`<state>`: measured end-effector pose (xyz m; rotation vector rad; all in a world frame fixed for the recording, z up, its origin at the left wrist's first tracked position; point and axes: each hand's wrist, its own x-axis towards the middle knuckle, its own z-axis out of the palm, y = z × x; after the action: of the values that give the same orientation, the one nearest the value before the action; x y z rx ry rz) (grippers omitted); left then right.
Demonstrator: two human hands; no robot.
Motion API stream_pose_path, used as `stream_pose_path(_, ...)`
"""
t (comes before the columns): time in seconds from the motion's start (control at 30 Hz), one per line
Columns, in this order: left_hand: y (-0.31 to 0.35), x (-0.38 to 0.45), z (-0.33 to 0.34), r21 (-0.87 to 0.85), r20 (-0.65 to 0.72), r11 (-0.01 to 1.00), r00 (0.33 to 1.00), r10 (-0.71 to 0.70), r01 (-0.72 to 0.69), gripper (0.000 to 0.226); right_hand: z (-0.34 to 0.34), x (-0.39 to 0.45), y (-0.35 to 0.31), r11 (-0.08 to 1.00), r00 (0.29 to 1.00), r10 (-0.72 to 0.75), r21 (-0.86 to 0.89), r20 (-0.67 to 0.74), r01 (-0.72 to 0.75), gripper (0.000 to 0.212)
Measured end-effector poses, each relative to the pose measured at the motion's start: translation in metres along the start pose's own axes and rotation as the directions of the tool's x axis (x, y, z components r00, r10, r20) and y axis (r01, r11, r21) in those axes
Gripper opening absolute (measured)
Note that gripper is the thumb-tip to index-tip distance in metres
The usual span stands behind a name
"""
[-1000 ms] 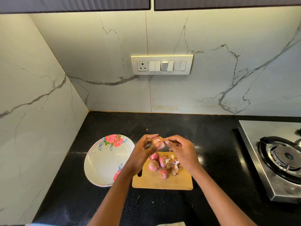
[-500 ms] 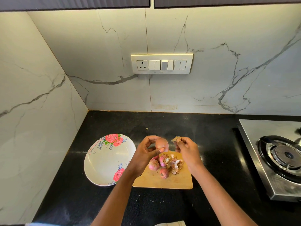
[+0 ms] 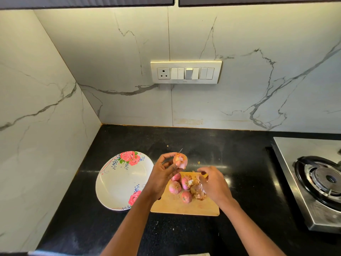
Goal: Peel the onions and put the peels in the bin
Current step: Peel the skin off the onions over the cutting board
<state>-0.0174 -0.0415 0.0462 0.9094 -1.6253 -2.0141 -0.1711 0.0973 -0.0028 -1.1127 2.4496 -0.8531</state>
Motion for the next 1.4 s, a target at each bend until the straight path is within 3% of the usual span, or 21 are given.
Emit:
stream_pose_path(0.13,0.008,0.005,0.0,-0.033,0.013,0.999,1.0,-0.018,0.019,0.038,-0.035,0.015,-0.039,0.926,0.953,-0.26,0.241,-0.157,0.292,0.027)
stream_pose_path(0.27,0.013,0.009,0.009,-0.056,0.037,0.998,0.999,-0.025,0.027,0.039,-0.045,0.023,-0.058,0.844,0.879,-0.448,0.248,-0.161,0.475,0.035)
stream_pose_path(0.4,0.018,0.015,0.018,0.006,0.051,1.0,0.999,-0.018,0.018,0.04,-0.05,0.026,-0.051,0.827,0.835,-0.495,0.165,-0.239,0.537,0.034)
stream_pose_path(0.67,0.019,0.014,0.015,0.071,0.024,0.997,1.0,0.019,-0.02,0.033,-0.044,0.026,-0.054,0.809,0.792,-0.561,0.044,-0.241,0.586,0.026)
stream_pose_path(0.8,0.02,0.014,0.02,0.101,0.041,0.994,0.998,0.046,-0.05,0.032,-0.044,0.026,-0.051,0.833,0.801,-0.52,0.034,-0.297,0.553,0.021)
stream_pose_path(0.9,0.018,0.012,0.018,0.085,0.031,0.995,0.998,0.051,-0.054,0.038,-0.044,0.024,-0.054,0.856,0.847,-0.43,0.157,-0.312,0.492,0.022)
stream_pose_path(1.03,0.016,0.012,0.014,0.037,0.016,0.999,1.0,0.026,-0.026,0.041,-0.042,0.021,-0.06,0.858,0.922,-0.317,0.347,-0.223,0.379,0.027)
stream_pose_path(1.27,0.016,0.009,0.014,-0.02,0.027,1.0,0.999,0.02,-0.019,0.046,-0.038,0.022,-0.062,0.867,0.929,-0.269,0.356,-0.254,0.348,0.011)
stream_pose_path(1.4,0.017,0.007,0.015,-0.055,0.03,0.998,0.999,0.026,-0.025,0.043,-0.034,0.024,-0.061,0.87,0.959,-0.141,0.431,-0.245,0.238,0.006)
